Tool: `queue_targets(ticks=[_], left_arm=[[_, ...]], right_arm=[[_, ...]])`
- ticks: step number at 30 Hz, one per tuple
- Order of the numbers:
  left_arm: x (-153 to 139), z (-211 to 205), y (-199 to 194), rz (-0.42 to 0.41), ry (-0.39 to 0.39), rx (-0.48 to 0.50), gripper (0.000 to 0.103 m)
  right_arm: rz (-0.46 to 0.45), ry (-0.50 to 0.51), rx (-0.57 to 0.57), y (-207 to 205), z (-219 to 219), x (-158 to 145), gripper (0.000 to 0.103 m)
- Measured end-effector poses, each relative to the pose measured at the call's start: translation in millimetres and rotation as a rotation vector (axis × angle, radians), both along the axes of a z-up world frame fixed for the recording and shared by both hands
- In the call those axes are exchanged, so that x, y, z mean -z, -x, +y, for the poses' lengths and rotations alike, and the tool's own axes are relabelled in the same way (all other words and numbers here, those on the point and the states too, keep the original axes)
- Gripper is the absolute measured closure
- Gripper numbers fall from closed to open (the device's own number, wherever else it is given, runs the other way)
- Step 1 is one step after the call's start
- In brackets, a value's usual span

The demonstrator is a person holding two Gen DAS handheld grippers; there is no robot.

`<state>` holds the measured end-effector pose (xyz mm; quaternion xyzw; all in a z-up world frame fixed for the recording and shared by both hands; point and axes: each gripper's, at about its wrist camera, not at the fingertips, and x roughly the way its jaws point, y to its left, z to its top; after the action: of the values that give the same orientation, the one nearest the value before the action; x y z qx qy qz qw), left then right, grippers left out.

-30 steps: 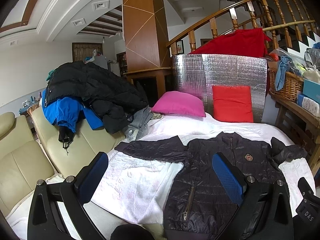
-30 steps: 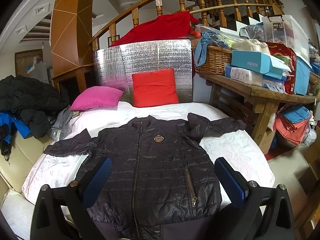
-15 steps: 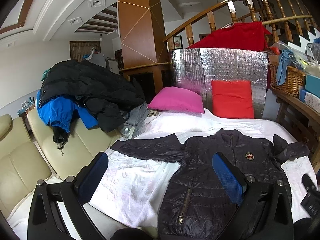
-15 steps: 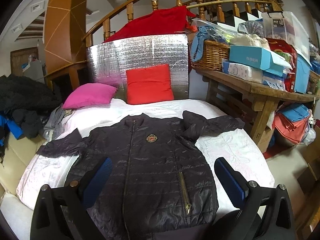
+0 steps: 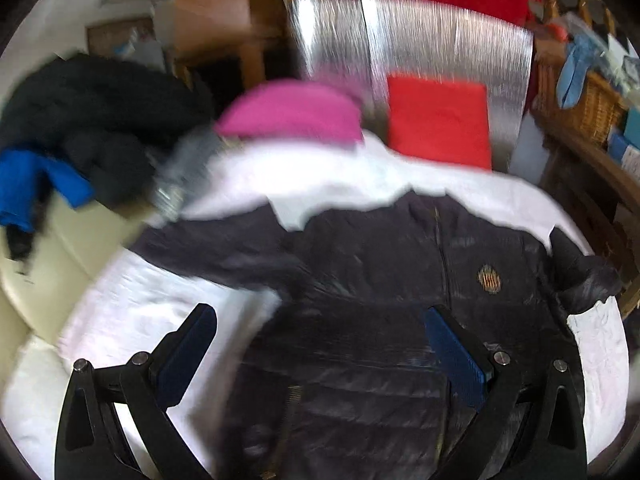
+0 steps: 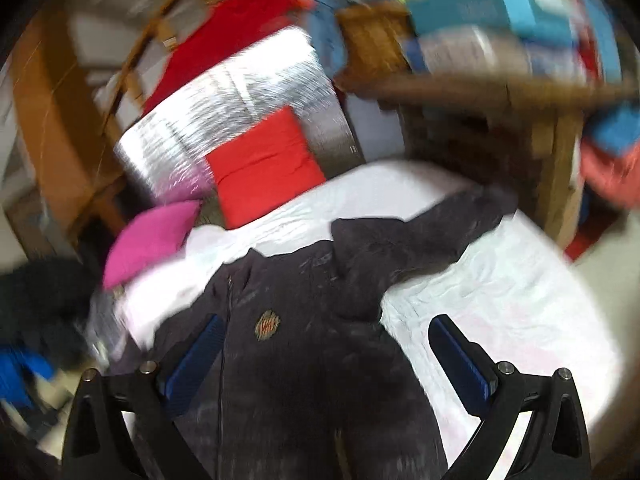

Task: Fold large clothes
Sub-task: 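Grasp the black jacket sleeve cuff with the right gripper and lift it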

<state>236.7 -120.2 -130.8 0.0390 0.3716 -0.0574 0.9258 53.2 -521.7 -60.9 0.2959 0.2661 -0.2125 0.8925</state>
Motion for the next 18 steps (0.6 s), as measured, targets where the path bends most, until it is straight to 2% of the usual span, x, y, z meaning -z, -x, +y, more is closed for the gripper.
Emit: queue_targets(ticks=[3,5,7,9,11,14,16,18], left_arm=[[49,-24,-47,0.14,0.007,0.011,0.0],[71,-33,-65,0.19,0.012,0.012,0.0],[87,-39,-76,0.198,0.013,0.023,0.0],[99,-43,-79,0.174,0.001,0.033,0.0],[107,-44,-82,0.167,-0.025,0.042,0.0],[109,-42,-83,0.156,-0.033,0.05,0.0],[109,-42,-83,0.131,-0.036,0.06,0.0],[107,-44,-81,0.115,-0.043,0.073,0.0]], right_arm=[[-0.055,-0.165,0.081,-13,-77,37,0.0],[-0.09,-0.276,0.121,-23,-124,64,0.0],[-0.126,-0.397,0.153,-32,-160,89,0.0],[-0.145,-0.476,0.196,-40,-189,110,0.0],[-0.154,-0.508,0.293,-43,-214,129,0.002],[-0.166,-0.498,0.379,-44,-239,145,0.007],[-0.157,-0.496,0.405,-51,-255,153,0.017],[-0.12,-0.513,0.434,-60,-270,165,0.023]])
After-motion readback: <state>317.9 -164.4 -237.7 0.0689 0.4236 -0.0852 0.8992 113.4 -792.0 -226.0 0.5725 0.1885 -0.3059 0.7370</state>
